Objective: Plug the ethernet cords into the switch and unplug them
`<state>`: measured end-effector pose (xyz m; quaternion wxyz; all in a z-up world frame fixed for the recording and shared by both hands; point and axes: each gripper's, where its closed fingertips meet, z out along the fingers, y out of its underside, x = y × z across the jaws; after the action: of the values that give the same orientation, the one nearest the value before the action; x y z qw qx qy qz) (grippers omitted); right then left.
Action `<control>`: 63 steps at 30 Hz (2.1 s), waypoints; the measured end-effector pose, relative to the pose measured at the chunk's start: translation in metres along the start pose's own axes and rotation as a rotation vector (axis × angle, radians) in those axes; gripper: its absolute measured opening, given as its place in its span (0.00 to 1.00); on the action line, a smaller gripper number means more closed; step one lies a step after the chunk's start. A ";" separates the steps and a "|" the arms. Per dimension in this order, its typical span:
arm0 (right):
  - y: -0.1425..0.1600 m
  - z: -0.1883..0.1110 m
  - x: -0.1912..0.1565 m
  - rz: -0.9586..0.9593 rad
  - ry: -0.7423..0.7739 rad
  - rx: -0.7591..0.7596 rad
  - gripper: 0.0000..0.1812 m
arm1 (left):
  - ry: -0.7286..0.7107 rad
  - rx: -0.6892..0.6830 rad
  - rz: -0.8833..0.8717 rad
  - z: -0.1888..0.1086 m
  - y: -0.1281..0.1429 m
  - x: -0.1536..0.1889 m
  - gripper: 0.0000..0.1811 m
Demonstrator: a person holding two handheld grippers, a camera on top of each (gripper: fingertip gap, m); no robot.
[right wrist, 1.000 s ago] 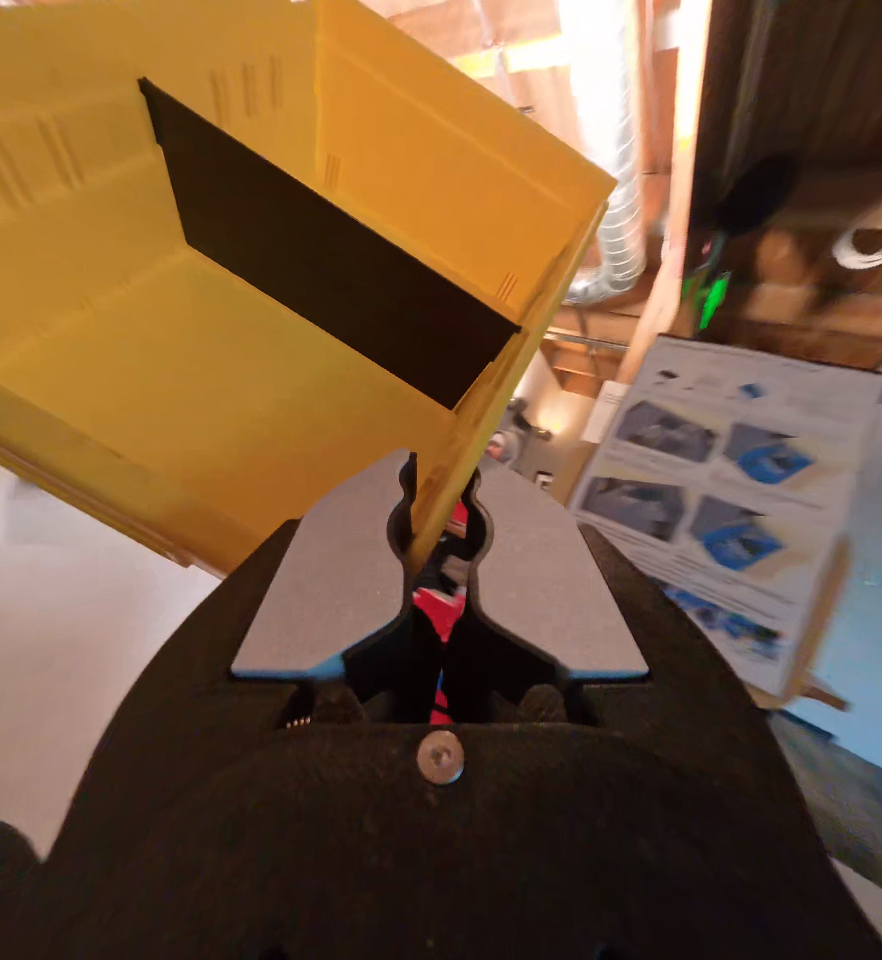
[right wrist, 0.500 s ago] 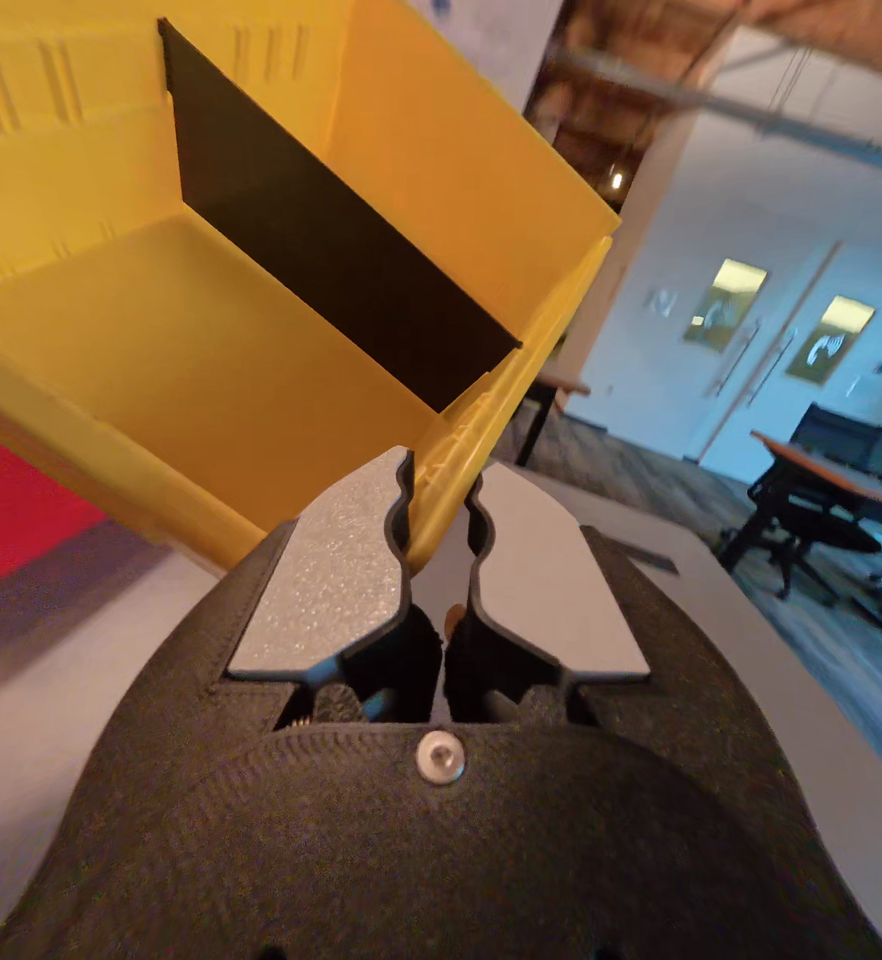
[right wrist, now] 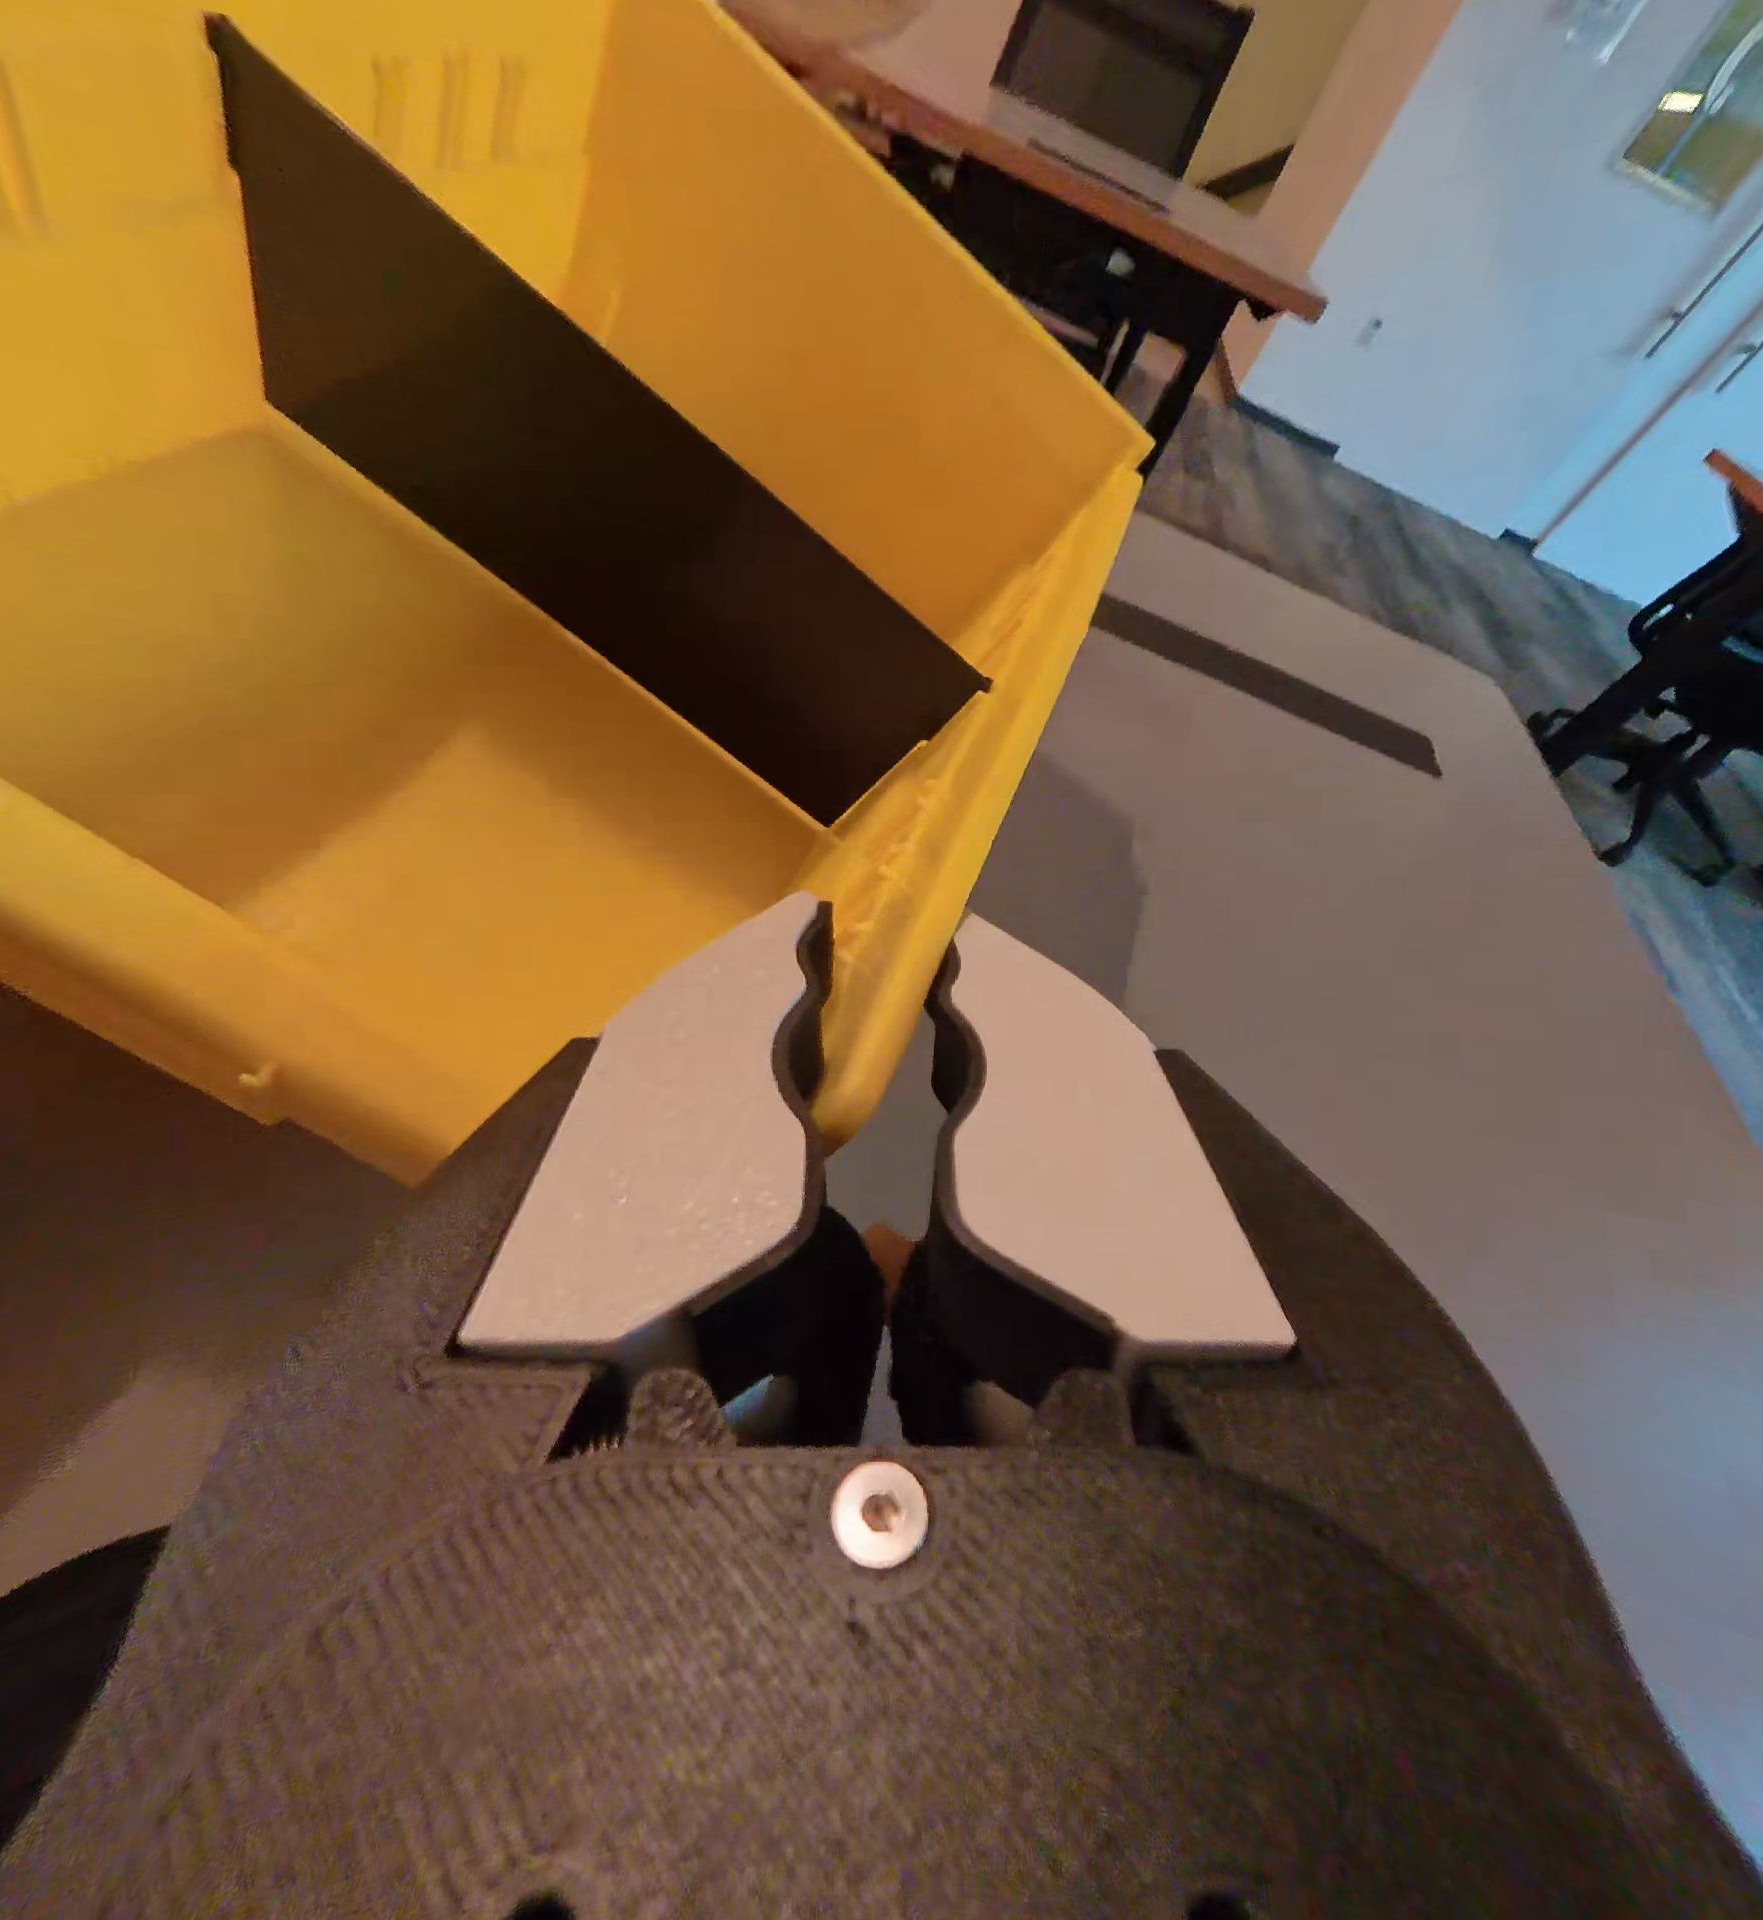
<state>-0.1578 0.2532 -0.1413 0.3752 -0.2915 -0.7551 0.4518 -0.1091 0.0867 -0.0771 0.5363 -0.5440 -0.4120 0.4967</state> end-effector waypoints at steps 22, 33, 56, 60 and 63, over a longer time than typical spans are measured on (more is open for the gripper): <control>-0.105 -0.100 -0.061 -0.105 -0.266 0.797 0.42 | 0.208 -0.292 0.520 -0.114 0.032 -0.086 0.42; 0.000 -0.002 -0.120 -0.865 -0.267 -0.057 0.30 | 0.241 -0.726 0.772 -0.117 0.120 -0.127 0.21; 0.085 -0.043 0.034 -0.835 -0.051 -0.366 0.19 | 0.063 -0.885 0.729 -0.259 0.119 -0.243 0.21; 0.090 -0.049 0.044 -0.834 -0.051 -0.371 0.19 | 0.065 -0.922 0.721 -0.291 0.118 -0.256 0.21; 0.092 -0.051 0.048 -0.841 -0.052 -0.370 0.19 | 0.082 -0.916 0.717 -0.307 0.117 -0.260 0.21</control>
<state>-0.1330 0.3530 -0.1940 0.4483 -0.0104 -0.8850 0.1250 0.1396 -0.2317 -0.1890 0.0602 -0.8448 -0.3538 0.3969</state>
